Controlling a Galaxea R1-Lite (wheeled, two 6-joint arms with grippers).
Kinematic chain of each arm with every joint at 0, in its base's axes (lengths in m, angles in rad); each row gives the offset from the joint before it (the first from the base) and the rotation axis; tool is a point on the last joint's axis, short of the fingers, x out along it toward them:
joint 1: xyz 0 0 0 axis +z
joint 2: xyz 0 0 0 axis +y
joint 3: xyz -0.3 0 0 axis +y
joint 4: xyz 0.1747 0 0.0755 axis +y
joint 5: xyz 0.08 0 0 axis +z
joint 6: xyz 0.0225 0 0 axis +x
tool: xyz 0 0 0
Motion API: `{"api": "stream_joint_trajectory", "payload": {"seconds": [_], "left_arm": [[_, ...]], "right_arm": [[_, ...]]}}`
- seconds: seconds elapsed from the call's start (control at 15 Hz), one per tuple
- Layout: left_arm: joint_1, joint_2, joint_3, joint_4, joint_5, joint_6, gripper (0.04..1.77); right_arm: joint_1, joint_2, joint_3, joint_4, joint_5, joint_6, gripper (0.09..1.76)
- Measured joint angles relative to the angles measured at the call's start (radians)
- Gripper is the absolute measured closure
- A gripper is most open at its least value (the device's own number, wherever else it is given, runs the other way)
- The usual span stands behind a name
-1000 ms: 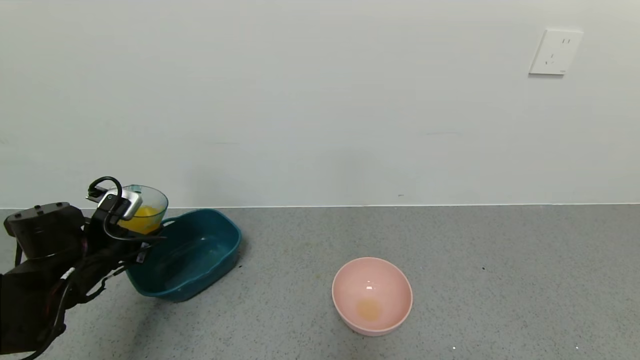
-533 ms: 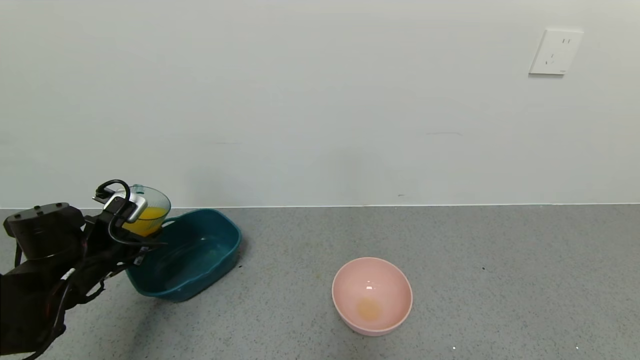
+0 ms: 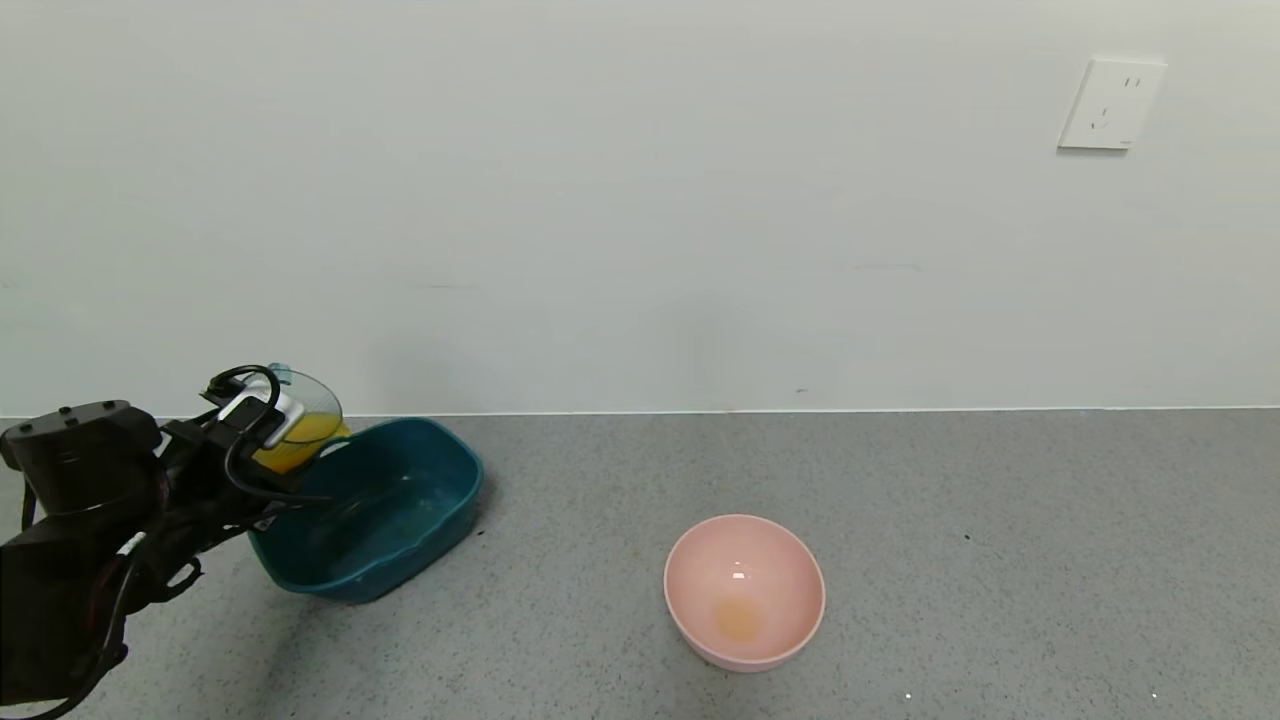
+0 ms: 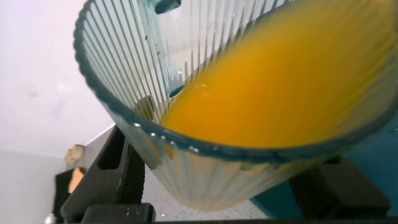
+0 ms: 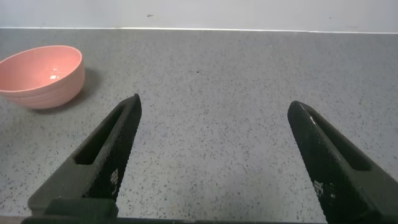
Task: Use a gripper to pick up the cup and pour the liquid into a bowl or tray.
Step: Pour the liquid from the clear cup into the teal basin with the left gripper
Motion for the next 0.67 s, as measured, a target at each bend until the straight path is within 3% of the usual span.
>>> {"api": "stream_joint_trajectory", "payload": {"seconds": [0.67], "left_arm": [[0.005, -0.003, 0.006, 0.000, 0.014, 0.176, 0.52]], "right_arm": [[0.000, 0.000, 0.000, 0.000, 0.000, 0.000, 0.14]]}}
